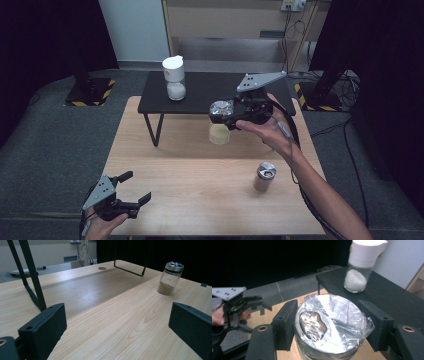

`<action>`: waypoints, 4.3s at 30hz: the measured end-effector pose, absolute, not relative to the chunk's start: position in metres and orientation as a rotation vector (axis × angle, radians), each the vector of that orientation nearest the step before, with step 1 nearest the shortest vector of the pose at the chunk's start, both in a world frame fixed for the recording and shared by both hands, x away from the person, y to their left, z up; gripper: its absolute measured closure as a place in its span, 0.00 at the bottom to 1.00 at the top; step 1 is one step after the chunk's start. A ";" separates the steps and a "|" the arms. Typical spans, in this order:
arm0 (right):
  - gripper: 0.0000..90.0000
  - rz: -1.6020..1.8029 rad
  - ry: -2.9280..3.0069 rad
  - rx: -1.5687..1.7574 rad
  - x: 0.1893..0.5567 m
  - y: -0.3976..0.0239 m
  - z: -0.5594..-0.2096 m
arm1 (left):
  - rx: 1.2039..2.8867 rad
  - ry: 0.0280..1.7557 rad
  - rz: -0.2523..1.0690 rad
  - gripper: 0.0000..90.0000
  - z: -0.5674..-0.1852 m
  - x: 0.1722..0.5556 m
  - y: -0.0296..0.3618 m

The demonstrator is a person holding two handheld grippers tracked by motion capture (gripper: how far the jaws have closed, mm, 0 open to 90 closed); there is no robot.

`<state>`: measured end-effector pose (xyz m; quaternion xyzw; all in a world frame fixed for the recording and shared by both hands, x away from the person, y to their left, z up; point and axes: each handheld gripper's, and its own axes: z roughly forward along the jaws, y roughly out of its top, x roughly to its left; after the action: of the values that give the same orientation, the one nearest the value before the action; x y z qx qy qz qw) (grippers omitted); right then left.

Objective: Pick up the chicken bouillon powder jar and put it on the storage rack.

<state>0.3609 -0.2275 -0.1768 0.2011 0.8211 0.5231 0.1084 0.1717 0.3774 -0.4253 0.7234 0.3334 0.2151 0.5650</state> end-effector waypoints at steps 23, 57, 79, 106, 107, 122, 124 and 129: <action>0.39 1.447 2.295 0.725 0.387 -0.205 -0.160 | 1.703 0.780 0.505 0.00 -0.425 0.172 0.378; 0.40 1.364 2.171 0.889 0.421 -0.173 -0.166 | 1.702 0.779 0.499 0.00 -0.426 0.172 0.378; 0.40 1.310 2.147 0.940 0.439 -0.161 -0.184 | 1.702 0.777 0.494 0.00 -0.426 0.173 0.379; 0.39 1.317 2.143 0.980 0.448 -0.160 -0.199 | 1.704 0.775 0.491 0.00 -0.426 0.173 0.379; 0.39 1.320 2.142 0.983 0.448 -0.160 -0.199 | 1.705 0.775 0.491 0.00 -0.426 0.173 0.379; 0.11 1.391 2.039 0.895 0.433 -0.168 -0.196 | 1.705 0.775 0.494 0.00 -0.426 0.173 0.378; 0.11 1.396 2.037 0.891 0.431 -0.170 -0.193 | 1.704 0.775 0.494 0.00 -0.426 0.173 0.378; 0.11 1.408 2.028 0.864 0.423 -0.179 -0.181 | 1.706 0.775 0.495 0.00 -0.426 0.173 0.378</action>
<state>0.4227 -0.1787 -0.1814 0.3190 0.7487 0.5198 0.2599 0.1729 0.3781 -0.4257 0.7256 0.3297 0.2104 0.5661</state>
